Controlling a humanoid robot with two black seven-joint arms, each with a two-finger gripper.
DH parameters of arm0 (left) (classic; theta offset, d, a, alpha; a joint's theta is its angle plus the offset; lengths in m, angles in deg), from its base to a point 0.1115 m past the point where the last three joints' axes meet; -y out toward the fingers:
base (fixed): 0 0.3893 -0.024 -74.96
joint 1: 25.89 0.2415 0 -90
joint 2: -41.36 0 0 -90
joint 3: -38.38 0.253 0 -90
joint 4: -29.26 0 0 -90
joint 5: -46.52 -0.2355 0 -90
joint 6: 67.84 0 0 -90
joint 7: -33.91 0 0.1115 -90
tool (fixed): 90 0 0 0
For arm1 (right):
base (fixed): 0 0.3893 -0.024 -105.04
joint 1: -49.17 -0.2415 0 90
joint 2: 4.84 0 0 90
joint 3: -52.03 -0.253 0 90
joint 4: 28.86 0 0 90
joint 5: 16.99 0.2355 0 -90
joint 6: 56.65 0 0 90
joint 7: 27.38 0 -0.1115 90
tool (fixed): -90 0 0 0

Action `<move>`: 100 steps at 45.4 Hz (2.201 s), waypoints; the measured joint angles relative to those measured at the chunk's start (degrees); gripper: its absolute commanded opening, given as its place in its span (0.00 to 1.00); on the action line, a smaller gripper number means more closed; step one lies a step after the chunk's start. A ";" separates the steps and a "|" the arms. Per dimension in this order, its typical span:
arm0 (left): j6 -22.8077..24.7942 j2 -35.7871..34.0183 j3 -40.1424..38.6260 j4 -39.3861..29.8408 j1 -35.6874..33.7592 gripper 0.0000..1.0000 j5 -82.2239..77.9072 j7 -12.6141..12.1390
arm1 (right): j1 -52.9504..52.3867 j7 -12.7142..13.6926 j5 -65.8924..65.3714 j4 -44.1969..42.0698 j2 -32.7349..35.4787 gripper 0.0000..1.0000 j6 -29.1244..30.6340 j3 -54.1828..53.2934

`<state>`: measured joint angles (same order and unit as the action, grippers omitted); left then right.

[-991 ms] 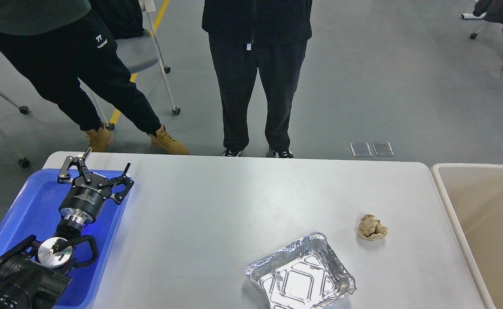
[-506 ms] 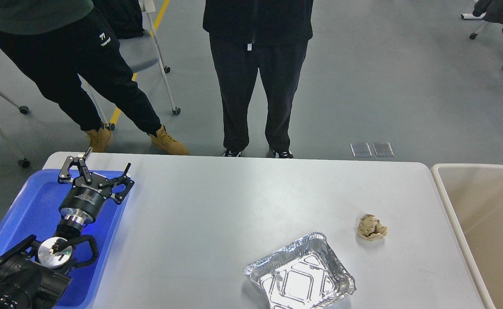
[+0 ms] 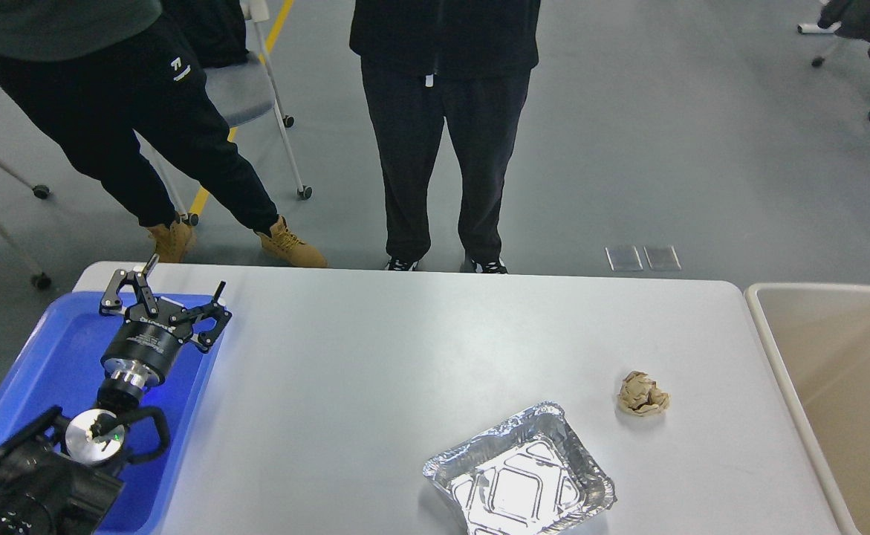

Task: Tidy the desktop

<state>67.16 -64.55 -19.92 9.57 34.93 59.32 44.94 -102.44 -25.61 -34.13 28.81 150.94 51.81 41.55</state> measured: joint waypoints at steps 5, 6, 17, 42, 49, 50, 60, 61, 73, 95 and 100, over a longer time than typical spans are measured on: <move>0.00 0.00 0.01 0.00 0.00 1.00 -0.01 -0.04 | -7.47 0.26 -5.35 4.16 1.52 1.00 0.82 7.12; 0.00 0.00 0.01 0.00 0.00 1.00 -0.03 -0.04 | -8.90 0.28 -6.10 4.73 1.61 1.00 0.93 8.68; 0.00 0.00 0.02 -0.01 0.02 1.00 -0.05 -0.04 | -29.97 0.13 -13.11 10.20 -2.92 1.00 1.77 34.20; 0.00 -0.01 0.02 0.01 0.01 1.00 -0.05 -0.04 | -65.57 -4.40 -17.14 18.34 -32.83 1.00 8.48 75.58; 0.00 0.00 0.02 0.00 0.03 1.00 -0.06 -0.04 | -69.56 -5.10 -17.36 20.32 -38.08 1.00 13.87 78.32; 0.00 0.01 0.02 -0.01 0.03 1.00 -0.06 -0.04 | -69.95 -5.15 -17.38 20.63 -38.59 1.00 14.44 78.64; 0.00 0.00 0.02 0.00 0.07 1.00 -0.05 -0.04 | -72.99 -5.45 -17.25 23.87 -43.14 1.00 20.87 81.52; 0.00 0.00 0.02 0.00 0.08 1.00 -0.05 -0.05 | -73.13 -5.47 -17.23 24.02 -43.39 1.00 21.37 81.70; 0.00 0.00 -0.05 0.00 0.08 1.00 -0.05 -0.05 | -70.94 -5.55 -15.24 24.68 -45.30 1.00 25.05 82.94; 0.00 0.00 -0.06 0.00 0.09 1.00 -0.05 -0.05 | -62.68 -4.89 -5.21 20.24 -46.49 1.00 25.56 83.14; 0.00 0.00 -0.09 0.00 0.12 1.00 -0.05 -0.05 | -61.81 -4.66 -4.11 19.65 -46.32 1.00 25.05 84.09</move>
<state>67.16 -64.55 -20.01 9.57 35.05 59.27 44.89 -164.25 -30.28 -38.25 48.46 104.62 76.86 125.64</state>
